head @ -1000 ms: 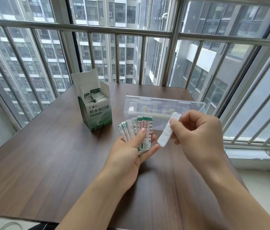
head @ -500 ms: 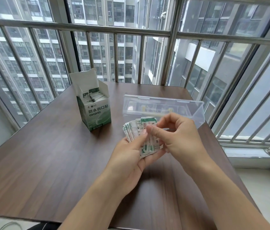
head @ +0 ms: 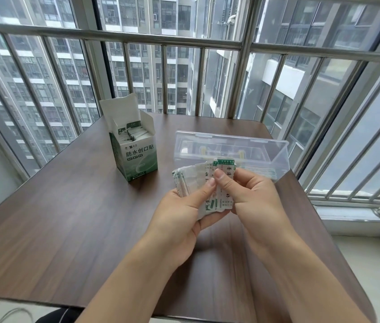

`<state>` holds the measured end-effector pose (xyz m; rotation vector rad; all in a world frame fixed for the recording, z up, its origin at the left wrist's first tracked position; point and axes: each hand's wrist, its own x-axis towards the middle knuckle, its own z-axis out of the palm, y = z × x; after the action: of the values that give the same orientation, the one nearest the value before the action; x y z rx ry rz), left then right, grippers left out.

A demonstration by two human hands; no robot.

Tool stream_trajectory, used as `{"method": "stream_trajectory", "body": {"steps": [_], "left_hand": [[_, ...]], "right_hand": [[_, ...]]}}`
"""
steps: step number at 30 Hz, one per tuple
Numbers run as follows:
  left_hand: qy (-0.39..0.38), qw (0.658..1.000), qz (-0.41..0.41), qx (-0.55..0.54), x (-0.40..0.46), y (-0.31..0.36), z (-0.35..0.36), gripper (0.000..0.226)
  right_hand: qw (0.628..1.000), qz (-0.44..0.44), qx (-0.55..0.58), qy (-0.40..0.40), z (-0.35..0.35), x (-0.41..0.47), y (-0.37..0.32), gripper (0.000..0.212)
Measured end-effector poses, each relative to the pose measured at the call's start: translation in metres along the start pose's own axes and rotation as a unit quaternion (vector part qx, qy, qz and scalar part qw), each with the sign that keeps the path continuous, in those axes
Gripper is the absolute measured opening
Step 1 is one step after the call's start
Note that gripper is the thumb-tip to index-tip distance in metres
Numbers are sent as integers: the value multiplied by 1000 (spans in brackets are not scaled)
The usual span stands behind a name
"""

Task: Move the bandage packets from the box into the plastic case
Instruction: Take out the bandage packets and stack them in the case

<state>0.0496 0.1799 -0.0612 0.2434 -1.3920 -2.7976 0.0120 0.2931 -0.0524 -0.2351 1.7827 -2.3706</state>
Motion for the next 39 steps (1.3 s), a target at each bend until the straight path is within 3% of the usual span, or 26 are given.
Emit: {"method": "stream_trajectory", "body": {"steps": [11, 16, 22, 26, 29, 32, 35, 39], "left_hand": [[-7, 1000, 16, 10, -2, 5, -2, 22], [7, 999, 10, 46, -1, 4, -5, 16], [-36, 998, -32, 41, -2, 4, -3, 17], [-11, 996, 16, 92, -1, 0, 4, 21], [52, 978, 95, 178, 4, -5, -1, 16], [63, 973, 112, 194, 4, -3, -3, 11], [30, 977, 85, 194, 1, 4, -2, 14], [-22, 978, 23, 205, -4, 9, 1, 15]], "right_hand": [[999, 16, 25, -17, -14, 3, -4, 26], [1000, 15, -22, -15, -21, 6, -11, 15], [995, 64, -69, -39, -11, 4, -7, 28], [995, 90, 10, -28, -4, 0, -8, 40], [998, 64, -30, -3, -4, 4, -1, 39], [997, 14, -63, -33, -3, 3, 2, 34], [997, -3, -58, -55, -5, 3, 4, 29], [998, -25, -65, -12, -6, 5, 8, 24]]}}
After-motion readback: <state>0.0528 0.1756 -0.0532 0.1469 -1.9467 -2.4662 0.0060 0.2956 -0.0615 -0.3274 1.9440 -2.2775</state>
